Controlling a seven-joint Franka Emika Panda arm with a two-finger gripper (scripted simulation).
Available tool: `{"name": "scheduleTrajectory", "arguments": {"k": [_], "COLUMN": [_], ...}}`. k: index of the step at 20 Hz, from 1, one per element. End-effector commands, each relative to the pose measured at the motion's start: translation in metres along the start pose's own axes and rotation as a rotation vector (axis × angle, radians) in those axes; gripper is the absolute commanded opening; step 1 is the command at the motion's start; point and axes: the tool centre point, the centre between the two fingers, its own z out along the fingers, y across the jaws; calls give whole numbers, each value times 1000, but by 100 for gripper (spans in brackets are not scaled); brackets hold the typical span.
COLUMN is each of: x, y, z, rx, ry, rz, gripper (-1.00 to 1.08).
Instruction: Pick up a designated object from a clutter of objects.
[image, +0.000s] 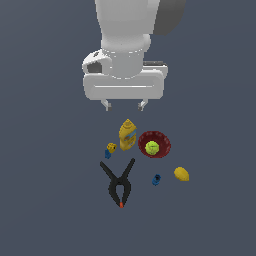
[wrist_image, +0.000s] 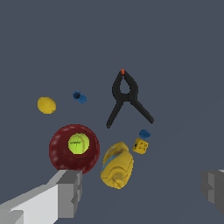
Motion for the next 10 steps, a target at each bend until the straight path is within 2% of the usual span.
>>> {"name": "scheduleTrajectory", "arguments": {"k": [1, 10], "x": [0, -3], "y": [0, -12], "z": [0, 12], "rx": [0, 20], "ry": [0, -25], "rz": [0, 17], "gripper": [100, 100]}}
